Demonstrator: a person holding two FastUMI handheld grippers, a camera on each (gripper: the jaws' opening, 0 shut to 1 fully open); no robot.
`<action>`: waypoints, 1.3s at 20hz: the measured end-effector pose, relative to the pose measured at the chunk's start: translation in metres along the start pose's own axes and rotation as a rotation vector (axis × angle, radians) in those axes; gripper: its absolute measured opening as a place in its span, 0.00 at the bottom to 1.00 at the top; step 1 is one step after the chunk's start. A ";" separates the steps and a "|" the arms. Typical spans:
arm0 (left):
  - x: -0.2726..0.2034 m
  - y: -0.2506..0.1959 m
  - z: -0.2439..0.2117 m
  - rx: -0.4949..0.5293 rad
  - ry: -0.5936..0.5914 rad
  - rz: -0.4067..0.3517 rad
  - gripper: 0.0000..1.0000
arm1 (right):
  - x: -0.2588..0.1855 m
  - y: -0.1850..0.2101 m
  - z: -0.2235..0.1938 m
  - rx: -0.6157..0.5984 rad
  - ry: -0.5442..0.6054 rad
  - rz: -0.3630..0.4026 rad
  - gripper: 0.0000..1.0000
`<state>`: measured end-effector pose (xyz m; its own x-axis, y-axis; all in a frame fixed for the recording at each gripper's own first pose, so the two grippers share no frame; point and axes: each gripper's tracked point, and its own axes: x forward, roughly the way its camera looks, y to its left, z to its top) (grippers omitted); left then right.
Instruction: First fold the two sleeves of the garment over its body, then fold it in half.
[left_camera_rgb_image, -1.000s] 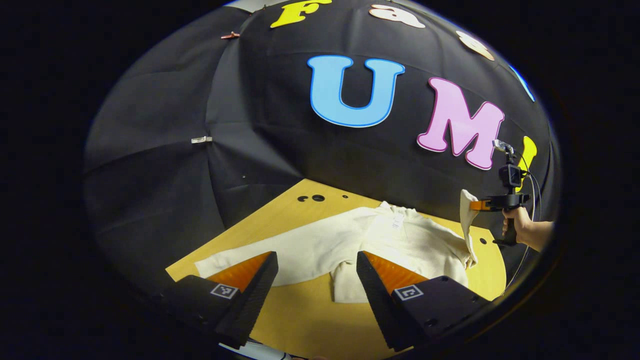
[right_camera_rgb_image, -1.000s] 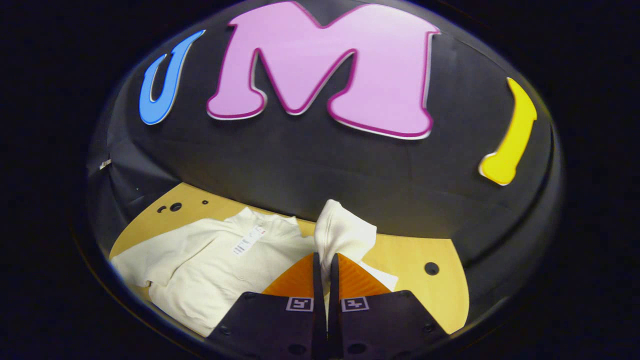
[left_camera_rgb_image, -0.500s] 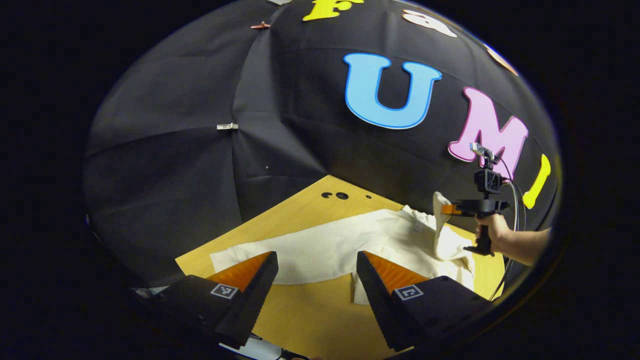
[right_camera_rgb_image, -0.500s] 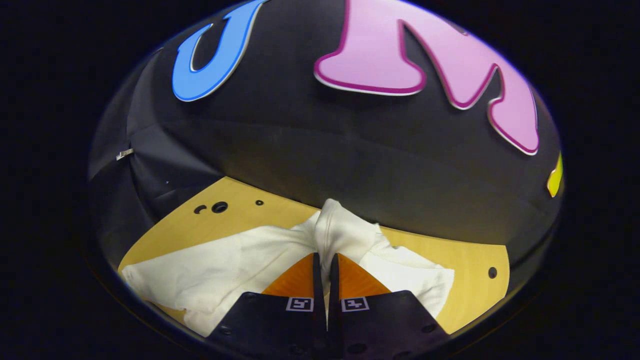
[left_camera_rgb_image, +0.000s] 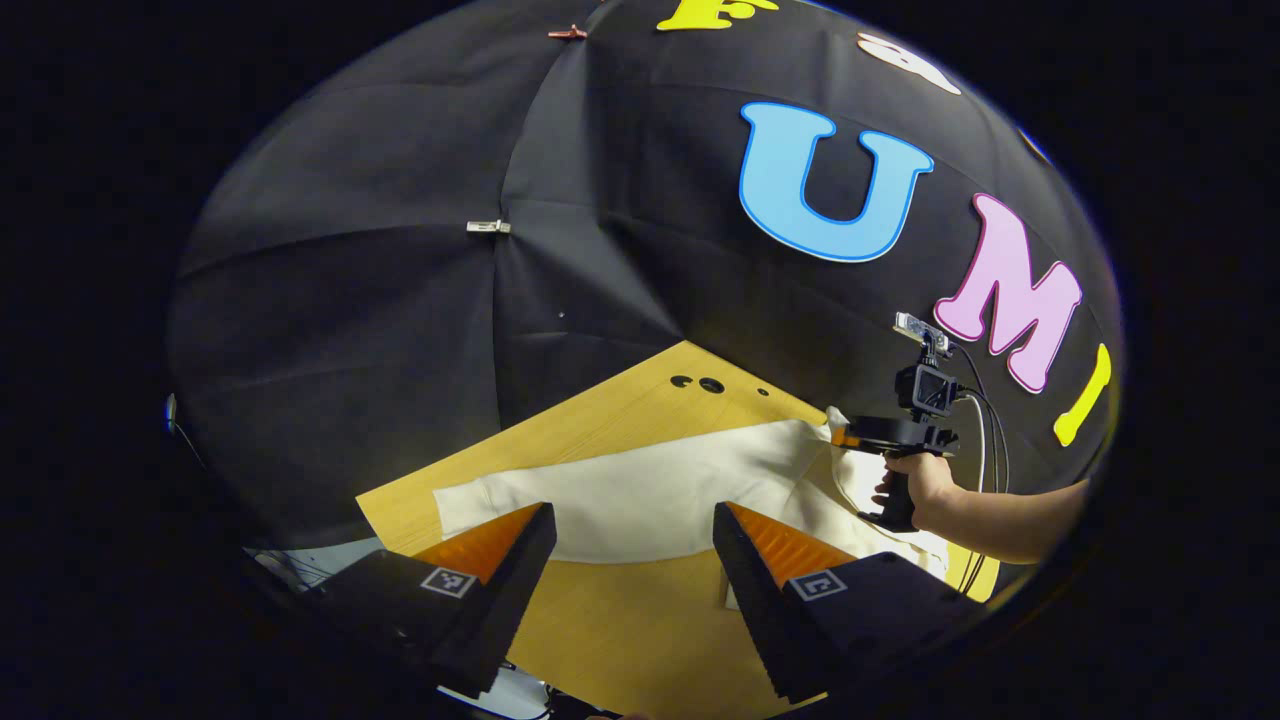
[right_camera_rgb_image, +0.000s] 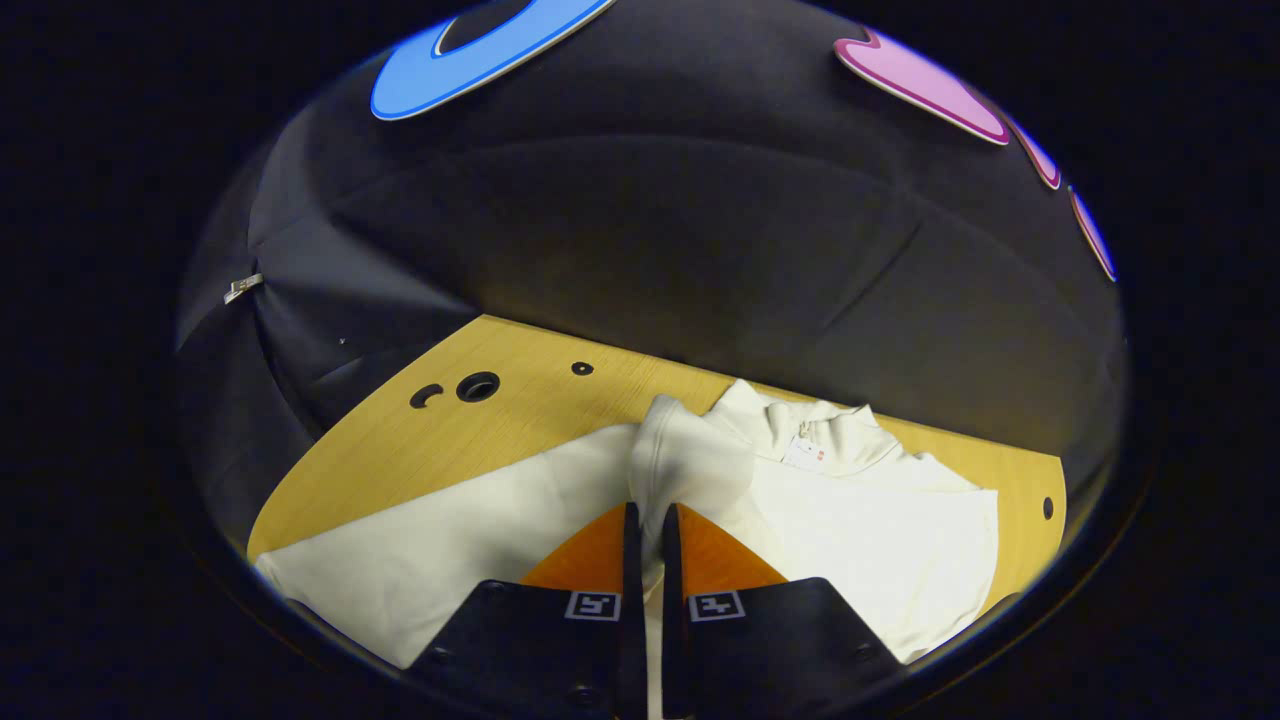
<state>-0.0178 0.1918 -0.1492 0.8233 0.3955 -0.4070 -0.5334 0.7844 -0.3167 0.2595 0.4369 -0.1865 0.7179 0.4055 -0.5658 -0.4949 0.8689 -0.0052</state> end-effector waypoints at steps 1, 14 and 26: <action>0.001 0.004 -0.002 -0.003 0.002 0.005 1.00 | -0.001 0.014 0.001 0.029 -0.002 0.041 0.15; 0.084 0.095 -0.026 0.038 0.011 0.199 0.98 | -0.109 -0.039 0.039 -0.046 -0.212 0.000 0.98; 0.122 0.161 -0.092 -0.011 0.178 0.354 0.97 | -0.266 -0.237 0.001 0.077 -0.217 -0.309 0.98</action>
<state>-0.0215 0.3221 -0.3289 0.5423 0.5509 -0.6343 -0.7810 0.6090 -0.1388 0.1864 0.1229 -0.0340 0.9186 0.1646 -0.3592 -0.2066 0.9750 -0.0816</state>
